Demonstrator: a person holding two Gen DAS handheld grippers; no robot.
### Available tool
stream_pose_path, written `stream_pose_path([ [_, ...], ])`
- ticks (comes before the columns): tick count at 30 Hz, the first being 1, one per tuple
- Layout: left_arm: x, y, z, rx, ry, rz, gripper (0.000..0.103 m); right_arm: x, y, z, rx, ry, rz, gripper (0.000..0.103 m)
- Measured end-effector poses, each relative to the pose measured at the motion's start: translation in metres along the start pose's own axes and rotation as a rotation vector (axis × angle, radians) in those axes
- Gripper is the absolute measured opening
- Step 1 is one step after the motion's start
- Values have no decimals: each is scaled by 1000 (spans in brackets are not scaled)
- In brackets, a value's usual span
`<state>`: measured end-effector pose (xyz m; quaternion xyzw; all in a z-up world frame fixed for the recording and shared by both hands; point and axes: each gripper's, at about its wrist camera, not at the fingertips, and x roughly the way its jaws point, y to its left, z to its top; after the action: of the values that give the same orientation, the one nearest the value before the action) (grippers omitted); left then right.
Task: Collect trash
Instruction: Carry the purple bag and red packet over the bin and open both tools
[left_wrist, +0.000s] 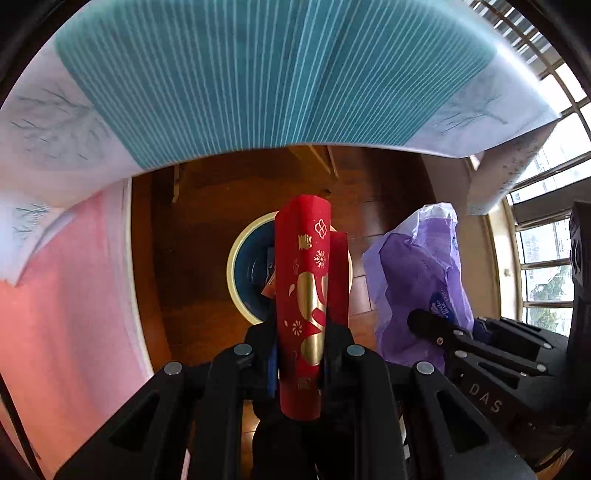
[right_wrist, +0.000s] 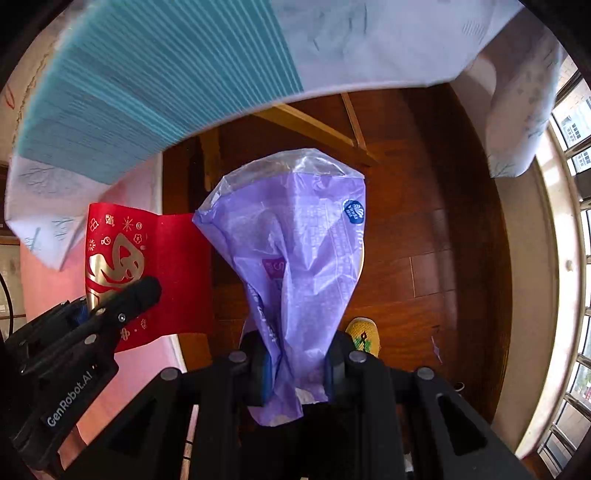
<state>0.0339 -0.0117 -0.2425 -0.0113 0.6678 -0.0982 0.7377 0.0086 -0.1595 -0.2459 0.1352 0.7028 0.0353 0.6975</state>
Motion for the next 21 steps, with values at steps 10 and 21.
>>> stream_pose_path([
  [10,127,16,11,-40,34,1,18,117,-22,22,4,26,10,21],
  [21,204,47,9,-22,50,26,73,183,-34,36,4,7,40,45],
])
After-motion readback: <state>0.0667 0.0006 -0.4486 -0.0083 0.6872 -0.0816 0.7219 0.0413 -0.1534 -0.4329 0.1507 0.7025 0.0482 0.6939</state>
